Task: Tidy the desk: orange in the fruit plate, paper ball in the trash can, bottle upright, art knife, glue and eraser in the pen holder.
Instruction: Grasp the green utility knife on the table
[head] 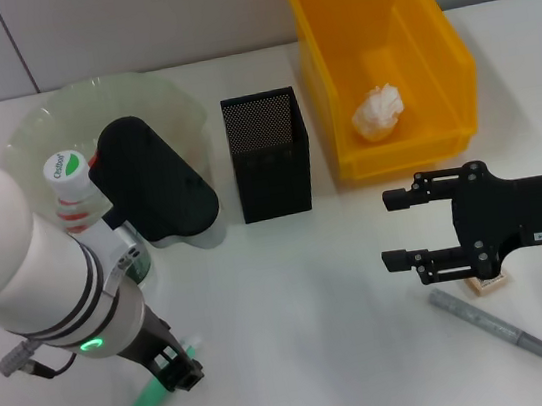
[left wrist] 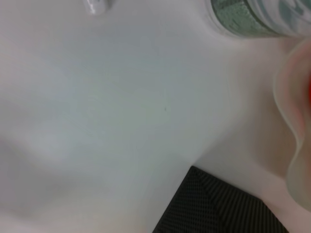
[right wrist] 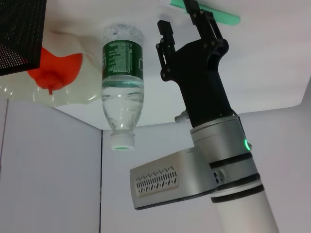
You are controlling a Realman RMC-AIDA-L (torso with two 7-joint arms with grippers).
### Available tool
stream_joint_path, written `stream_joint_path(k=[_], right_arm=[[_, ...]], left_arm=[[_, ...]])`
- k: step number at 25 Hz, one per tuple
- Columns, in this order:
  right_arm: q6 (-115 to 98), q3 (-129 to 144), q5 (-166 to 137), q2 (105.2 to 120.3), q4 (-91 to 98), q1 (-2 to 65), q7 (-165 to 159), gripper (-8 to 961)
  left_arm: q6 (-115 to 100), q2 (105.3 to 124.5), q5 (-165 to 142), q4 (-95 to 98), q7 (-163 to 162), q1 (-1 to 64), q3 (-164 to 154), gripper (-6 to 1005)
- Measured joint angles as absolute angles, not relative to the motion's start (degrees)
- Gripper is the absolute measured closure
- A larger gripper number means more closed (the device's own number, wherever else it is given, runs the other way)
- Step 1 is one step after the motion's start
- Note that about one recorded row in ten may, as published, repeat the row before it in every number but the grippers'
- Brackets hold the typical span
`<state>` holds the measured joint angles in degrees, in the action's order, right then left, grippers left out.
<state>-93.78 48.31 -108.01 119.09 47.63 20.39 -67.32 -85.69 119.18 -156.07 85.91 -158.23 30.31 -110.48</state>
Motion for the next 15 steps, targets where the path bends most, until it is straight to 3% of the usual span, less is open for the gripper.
stream_joint_path(k=[15], right_arm=[[-93.70, 48.10, -108.12, 119.09, 47.55, 20.39, -67.26, 263]], left_arm=[[-85.15, 119.18, -155.68, 83.14, -159.08, 32.28, -111.44, 479]])
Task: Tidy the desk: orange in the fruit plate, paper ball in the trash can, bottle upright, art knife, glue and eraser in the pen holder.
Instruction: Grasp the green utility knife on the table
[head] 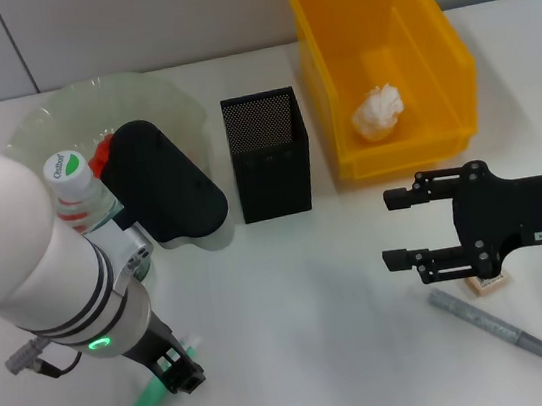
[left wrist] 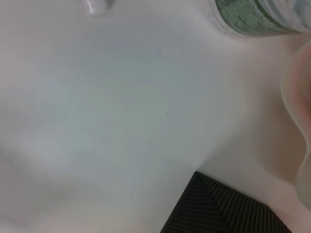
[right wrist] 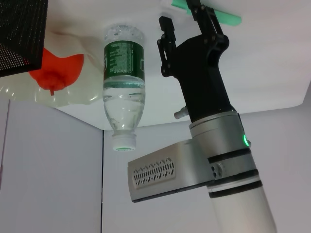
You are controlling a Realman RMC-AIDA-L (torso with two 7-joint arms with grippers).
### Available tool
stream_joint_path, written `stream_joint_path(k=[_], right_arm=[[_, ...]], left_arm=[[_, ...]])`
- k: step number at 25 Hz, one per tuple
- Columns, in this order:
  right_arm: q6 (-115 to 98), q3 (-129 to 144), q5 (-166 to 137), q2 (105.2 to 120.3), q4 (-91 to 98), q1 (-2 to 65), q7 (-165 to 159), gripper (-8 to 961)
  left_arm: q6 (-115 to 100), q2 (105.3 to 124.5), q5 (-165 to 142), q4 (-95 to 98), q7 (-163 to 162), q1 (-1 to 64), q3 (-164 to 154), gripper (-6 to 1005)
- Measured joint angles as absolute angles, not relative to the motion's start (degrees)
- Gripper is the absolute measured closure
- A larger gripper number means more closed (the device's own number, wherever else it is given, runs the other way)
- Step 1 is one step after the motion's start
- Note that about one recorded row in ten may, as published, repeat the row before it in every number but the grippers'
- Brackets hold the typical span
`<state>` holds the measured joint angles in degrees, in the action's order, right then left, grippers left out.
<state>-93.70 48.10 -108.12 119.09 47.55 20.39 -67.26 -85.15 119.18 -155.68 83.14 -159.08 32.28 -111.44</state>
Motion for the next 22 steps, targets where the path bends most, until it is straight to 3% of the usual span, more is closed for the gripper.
stream_joint_path(k=[22], right_arm=[[-93.69, 47.90, -108.01, 119.09, 47.63, 20.48, -67.14, 263]], left_arm=[[-85.10, 119.18, -155.65, 82.71, -159.43, 32.65, -111.45, 526]])
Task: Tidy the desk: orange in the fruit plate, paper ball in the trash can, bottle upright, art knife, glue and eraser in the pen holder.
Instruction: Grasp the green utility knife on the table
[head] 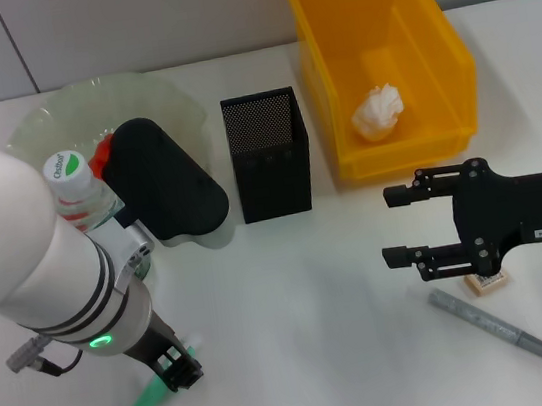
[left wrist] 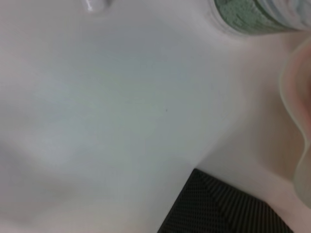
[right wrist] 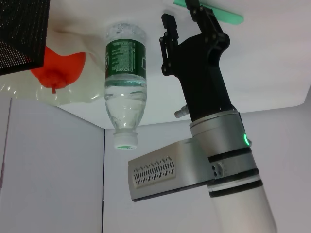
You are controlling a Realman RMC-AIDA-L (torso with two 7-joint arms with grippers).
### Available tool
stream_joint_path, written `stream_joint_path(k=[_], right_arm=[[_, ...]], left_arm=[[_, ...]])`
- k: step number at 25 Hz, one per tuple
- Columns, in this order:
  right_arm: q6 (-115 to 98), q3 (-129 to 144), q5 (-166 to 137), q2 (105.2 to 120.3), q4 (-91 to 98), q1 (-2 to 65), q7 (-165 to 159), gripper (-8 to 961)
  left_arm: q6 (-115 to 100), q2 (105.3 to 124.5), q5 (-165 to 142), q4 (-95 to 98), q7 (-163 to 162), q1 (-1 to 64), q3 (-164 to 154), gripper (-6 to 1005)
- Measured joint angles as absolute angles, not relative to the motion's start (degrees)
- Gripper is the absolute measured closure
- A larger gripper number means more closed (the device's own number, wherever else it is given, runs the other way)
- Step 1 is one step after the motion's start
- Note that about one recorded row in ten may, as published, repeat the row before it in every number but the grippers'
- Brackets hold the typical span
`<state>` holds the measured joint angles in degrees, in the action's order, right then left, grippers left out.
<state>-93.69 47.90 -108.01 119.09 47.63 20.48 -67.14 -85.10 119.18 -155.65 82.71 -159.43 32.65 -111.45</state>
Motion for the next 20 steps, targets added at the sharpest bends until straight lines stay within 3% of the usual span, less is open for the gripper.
stream_joint_path(k=[20], right_arm=[[-93.70, 47.76, -108.02, 119.09, 47.54, 20.57, -66.80, 263]], left_arm=[[-85.07, 119.18, -155.47, 82.11, -159.79, 33.56, -112.85, 626]])
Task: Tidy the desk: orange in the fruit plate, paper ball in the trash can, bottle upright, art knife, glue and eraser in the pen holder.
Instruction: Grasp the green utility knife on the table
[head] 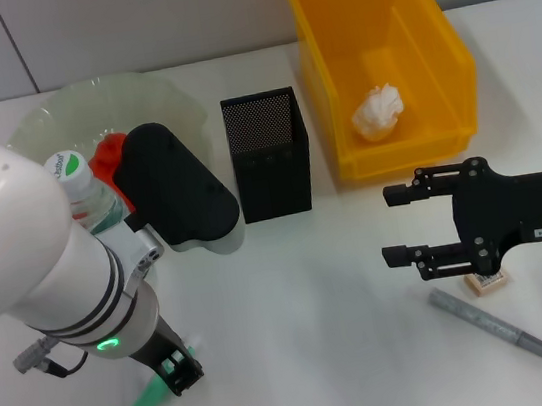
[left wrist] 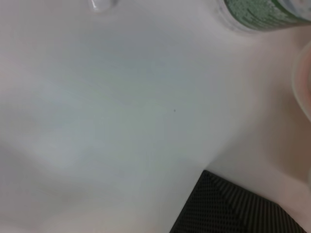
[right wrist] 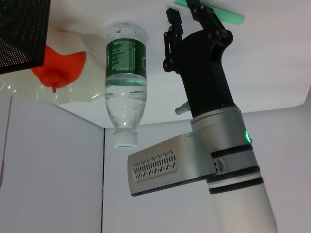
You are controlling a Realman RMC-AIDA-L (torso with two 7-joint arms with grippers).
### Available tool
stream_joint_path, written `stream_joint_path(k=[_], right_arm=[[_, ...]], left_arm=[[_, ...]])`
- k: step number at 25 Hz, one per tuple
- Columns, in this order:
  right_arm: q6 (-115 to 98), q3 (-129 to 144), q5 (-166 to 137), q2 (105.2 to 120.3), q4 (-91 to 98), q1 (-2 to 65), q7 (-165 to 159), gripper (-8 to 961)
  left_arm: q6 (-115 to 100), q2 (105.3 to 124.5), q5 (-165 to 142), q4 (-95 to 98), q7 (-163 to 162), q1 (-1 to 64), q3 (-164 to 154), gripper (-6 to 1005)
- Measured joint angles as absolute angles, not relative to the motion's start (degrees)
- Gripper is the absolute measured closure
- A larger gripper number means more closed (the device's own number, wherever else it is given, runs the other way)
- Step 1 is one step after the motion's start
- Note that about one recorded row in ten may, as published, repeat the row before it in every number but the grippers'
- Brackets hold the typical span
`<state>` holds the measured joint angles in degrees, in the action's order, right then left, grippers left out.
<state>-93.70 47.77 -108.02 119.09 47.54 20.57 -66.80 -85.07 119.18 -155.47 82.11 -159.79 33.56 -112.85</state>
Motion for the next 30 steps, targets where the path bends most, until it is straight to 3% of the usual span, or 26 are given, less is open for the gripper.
stream_joint_path(k=[30], right_arm=[[-93.69, 47.55, -107.84, 119.09, 47.99, 20.21, -66.70, 263]], left_arm=[[-85.52, 119.18, -154.68, 81.62, -159.66, 35.24, -112.94, 885]])
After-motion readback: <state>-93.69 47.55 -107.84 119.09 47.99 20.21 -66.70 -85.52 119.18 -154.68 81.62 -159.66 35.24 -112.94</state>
